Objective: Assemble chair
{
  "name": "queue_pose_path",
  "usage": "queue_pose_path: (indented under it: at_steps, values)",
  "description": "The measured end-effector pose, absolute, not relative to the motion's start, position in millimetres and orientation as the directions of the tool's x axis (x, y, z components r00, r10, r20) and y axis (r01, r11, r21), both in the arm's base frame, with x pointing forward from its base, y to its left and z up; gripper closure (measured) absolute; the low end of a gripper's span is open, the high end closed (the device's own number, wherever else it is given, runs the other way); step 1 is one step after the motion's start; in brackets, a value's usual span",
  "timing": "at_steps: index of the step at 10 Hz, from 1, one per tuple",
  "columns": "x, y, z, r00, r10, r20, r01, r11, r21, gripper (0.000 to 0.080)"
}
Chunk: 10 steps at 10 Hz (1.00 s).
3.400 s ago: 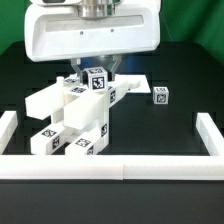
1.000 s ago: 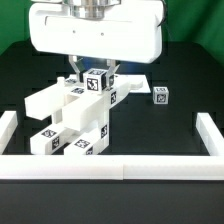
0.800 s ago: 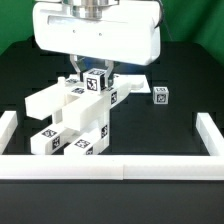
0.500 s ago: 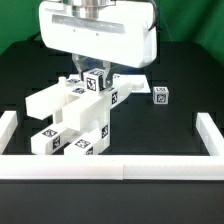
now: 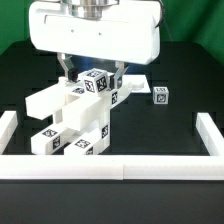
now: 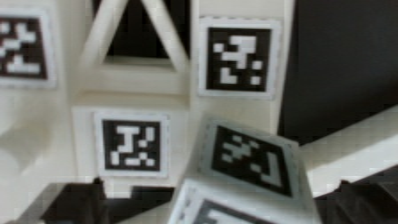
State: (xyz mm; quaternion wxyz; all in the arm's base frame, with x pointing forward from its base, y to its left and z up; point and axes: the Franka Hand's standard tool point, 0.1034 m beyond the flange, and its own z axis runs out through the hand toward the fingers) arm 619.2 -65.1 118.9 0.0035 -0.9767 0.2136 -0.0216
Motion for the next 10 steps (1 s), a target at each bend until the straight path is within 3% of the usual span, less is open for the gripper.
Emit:
queue_pose_path:
  at_steps: [5,10]
  values:
    - [619.3,-61.9,118.0,0.997,-0.065,0.045,-0.065,-0.998,-0.001,0.0151]
    - [618.9,-56.1,116.6,0.963,0.267,0.032,0.266,-0.964,0.026,0.0151]
